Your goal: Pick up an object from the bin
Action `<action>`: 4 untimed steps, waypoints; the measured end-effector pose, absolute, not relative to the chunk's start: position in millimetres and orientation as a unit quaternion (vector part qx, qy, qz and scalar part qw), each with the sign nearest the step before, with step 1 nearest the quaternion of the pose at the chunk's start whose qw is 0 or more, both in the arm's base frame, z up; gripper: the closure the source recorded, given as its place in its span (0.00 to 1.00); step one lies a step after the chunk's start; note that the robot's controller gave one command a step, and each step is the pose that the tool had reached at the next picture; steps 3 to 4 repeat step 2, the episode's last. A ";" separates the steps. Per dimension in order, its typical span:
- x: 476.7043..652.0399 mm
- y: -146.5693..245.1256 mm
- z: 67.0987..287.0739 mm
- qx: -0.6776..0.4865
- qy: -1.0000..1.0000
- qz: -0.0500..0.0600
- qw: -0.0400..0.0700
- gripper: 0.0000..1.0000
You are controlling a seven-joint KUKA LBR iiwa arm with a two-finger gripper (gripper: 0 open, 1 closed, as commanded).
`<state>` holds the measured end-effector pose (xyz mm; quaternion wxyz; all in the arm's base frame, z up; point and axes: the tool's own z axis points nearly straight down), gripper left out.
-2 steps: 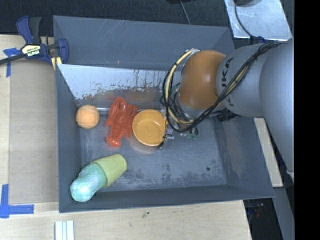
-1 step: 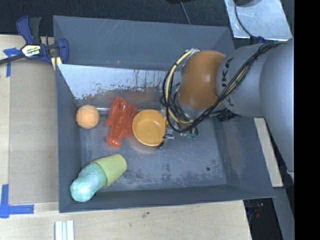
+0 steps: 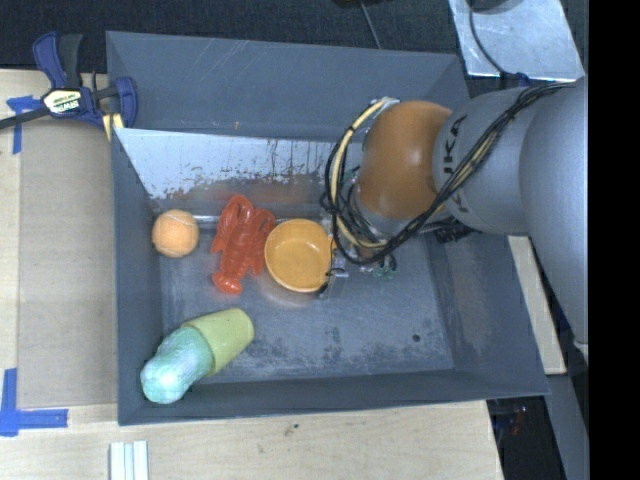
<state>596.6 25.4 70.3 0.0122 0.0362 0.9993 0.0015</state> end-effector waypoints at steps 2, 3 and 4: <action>600.1 29.0 185.6 0.035 0.999 0.002 0.012 1.00; 600.1 29.0 185.6 0.035 0.999 0.002 0.012 1.00; 600.1 29.0 185.6 0.035 0.999 0.002 0.012 1.00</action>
Offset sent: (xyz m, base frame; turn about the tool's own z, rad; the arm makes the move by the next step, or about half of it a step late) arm 0.0030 0.0045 0.1177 0.0005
